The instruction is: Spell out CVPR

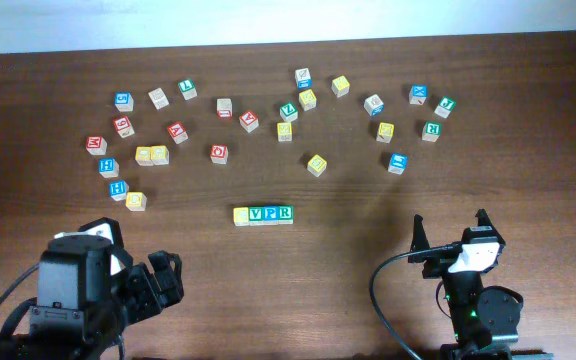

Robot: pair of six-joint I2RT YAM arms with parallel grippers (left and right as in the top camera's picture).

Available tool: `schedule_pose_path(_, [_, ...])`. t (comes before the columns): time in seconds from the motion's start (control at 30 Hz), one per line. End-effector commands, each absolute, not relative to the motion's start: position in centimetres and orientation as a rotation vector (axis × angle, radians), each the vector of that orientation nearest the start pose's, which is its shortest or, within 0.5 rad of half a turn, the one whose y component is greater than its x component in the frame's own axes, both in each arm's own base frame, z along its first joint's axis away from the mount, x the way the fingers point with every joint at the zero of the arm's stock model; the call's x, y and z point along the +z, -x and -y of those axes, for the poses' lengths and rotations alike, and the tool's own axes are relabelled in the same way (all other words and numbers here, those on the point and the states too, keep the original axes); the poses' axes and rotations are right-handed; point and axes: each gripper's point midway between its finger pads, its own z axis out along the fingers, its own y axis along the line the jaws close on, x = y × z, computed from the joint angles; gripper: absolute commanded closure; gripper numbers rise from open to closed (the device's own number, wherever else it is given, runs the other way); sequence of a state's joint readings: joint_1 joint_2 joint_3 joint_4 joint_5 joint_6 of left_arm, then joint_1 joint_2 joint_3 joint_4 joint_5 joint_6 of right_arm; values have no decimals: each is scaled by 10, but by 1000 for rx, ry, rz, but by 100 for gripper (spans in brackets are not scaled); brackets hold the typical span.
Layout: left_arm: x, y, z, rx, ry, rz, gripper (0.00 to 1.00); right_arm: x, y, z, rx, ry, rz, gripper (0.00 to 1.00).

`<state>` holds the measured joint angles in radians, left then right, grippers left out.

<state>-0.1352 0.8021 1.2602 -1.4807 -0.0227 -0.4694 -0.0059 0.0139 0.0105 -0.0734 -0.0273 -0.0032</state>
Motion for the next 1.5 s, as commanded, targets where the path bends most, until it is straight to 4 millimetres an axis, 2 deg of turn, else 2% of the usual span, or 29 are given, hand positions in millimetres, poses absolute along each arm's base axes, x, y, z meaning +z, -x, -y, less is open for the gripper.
schedule_pose_path(0.0, [255,-156,18,-200,454,-2566,1,156,-246,0,5,2,-1648,2])
schedule_pose_path(0.23, [247,-141,11,-100,420,-2631,1,156,-246,0,5,2,-1648,2])
schedule_pose_path(0.3, [252,-150,12,-51,245,-2604,1,156,-246,0,5,2,-1648,2])
schedule_pose_path(0.33, [259,-167,18,-81,198,-2540,1,156,-246,0,5,2,-1648,2])
schedule_pose_path(0.37, [258,-173,25,-128,184,-2527,1,156,-246,0,5,2,-1648,2])
schedule_pose_path(0.47, [246,-183,40,-194,25,-2462,1,156,-246,0,5,2,-1648,2])
schedule_pose_path(0.6, [232,-185,69,-259,-404,-2147,1,156,-246,0,5,2,-1648,2])
schedule_pose_path(0.67, [223,-181,60,-224,-376,-2066,1,156,-246,0,5,2,-1648,2])
schedule_pose_path(0.7, [217,-179,52,-198,-332,-2056,1,156,-246,0,5,2,-1648,1])
schedule_pose_path(0.77, [203,-181,49,-183,-315,-2060,1,156,-246,0,5,2,-1648,2])
schedule_pose_path(0.9, [206,-189,37,-111,-271,-1921,1,156,-246,0,5,2,-1648,2])
schedule_pose_path(0.97, [199,-200,27,-71,-215,-1865,1,156,-246,0,5,2,-1648,2])
schedule_pose_path(1.17, [209,-239,1,-70,-15,-1527,1,156,-246,0,5,2,-1648,2])
schedule_pose_path(1.27, [208,-243,-2,-53,-19,-1450,1,156,-246,0,5,2,-1648,2])
schedule_pose_path(1.37, [195,-245,-9,-13,-14,-1491,1,156,-246,0,5,2,-1648,2])
schedule_pose_path(1.43, [177,-246,-11,36,-52,-1565,1,156,-246,0,5,2,-1648,2])
schedule_pose_path(1.47, [159,-245,-19,69,-13,-1637,1,156,-246,0,5,2,-1648,2])
